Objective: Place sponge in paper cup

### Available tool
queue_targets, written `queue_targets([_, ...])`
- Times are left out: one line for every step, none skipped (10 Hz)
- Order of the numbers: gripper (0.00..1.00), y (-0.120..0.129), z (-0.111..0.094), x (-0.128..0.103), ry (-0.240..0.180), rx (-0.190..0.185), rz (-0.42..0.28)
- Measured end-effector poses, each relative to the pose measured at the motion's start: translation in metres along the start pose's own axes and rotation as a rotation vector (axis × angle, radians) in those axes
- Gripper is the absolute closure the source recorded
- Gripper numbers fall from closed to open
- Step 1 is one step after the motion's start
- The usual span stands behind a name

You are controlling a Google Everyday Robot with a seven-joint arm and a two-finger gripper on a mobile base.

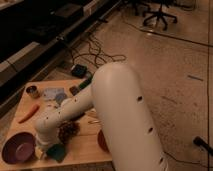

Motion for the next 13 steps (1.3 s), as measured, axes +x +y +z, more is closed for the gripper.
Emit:
queue_targets([0.72,0.0,0.0,0.0,0.002,0.0,0.001])
queue_targets([0.85,0.0,0.0,0.001,0.004,0.0,0.0])
queue_targets([0.94,-0.002,0.002,0.001,0.014,0.002,0.005])
queue_targets([0.98,-0.004,0.003,0.001,0.021,0.003,0.01])
queue_targets([1.0,-0.005,0.002,0.002,0.028,0.006,0.014])
queue_targets([1.0,-0.007,-0.007,0.002,0.029,0.014,0.022])
queue_targets([1.0,-0.008,-0.021,0.004,0.03,0.024,0.028])
queue_targets([1.0,-0.008,-0.038,0.005,0.025,0.032,0.034])
queue_targets([1.0,-0.009,-0.058,0.007,0.016,0.039,0.042])
queue_targets([1.0,-0.012,-0.076,0.011,0.009,0.048,0.052])
queue_targets([1.0,-0.015,-0.092,0.016,0.005,0.058,0.061])
queue_targets([1.0,-0.023,-0.11,0.024,0.004,0.073,0.072])
queue_targets([1.0,-0.031,-0.126,0.033,0.007,0.089,0.087])
